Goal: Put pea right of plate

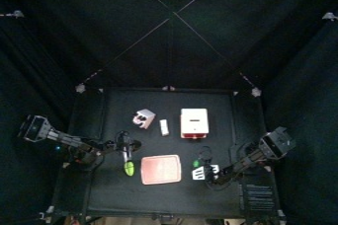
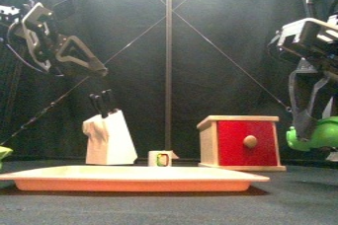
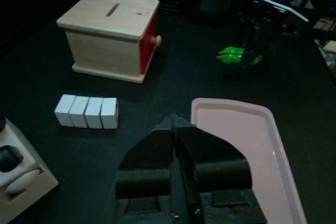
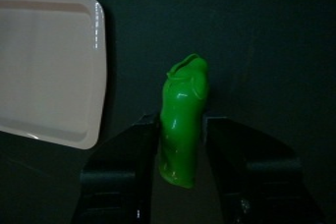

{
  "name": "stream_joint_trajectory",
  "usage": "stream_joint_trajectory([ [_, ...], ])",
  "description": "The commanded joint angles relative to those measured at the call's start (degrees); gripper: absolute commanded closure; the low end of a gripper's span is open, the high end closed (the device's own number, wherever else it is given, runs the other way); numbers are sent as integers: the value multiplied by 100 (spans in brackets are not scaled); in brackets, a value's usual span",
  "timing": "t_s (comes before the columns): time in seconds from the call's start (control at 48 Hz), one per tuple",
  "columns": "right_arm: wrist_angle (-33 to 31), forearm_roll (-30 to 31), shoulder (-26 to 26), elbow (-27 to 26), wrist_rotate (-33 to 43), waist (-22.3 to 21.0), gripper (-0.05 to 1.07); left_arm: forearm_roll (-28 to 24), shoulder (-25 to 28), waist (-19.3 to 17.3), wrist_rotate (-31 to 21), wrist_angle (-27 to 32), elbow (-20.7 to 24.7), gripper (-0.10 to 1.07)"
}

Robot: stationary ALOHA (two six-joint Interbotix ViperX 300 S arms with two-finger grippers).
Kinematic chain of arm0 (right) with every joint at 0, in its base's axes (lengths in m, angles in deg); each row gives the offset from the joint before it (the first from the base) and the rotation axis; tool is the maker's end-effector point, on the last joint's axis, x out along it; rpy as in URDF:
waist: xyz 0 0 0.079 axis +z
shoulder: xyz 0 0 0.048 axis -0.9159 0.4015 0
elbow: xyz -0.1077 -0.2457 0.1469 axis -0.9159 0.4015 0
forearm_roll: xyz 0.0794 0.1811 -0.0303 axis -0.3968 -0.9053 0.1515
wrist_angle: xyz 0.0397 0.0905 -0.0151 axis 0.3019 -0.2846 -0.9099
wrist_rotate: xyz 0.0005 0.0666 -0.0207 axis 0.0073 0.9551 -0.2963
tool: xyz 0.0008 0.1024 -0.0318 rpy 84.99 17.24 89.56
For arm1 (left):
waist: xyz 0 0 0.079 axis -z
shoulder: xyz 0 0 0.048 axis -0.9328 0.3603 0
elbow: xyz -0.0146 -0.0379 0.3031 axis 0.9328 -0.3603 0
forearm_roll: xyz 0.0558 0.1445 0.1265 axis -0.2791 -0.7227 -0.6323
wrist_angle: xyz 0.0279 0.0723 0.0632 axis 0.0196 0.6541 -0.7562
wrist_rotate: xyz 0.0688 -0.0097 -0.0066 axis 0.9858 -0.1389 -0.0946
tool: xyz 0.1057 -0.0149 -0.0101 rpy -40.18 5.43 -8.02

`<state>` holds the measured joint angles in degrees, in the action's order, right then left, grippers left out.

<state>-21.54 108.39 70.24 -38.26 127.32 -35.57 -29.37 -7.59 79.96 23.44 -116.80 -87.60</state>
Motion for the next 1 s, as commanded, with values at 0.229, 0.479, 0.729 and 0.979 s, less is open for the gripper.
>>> stream_joint_trajectory([
  [0.229,0,26,-44,62,26,-18,30,0,-9,9,0,-26,62,59],
  [0.479,62,26,-44,167,26,-26,20,9,-9,9,0,-18,62,59],
  [0.729,70,-35,-26,167,-44,-26,15,9,-9,9,0,-26,62,59],
  [0.979,308,53,18,114,-62,-35,15,9,-9,9,0,-26,62,59],
])
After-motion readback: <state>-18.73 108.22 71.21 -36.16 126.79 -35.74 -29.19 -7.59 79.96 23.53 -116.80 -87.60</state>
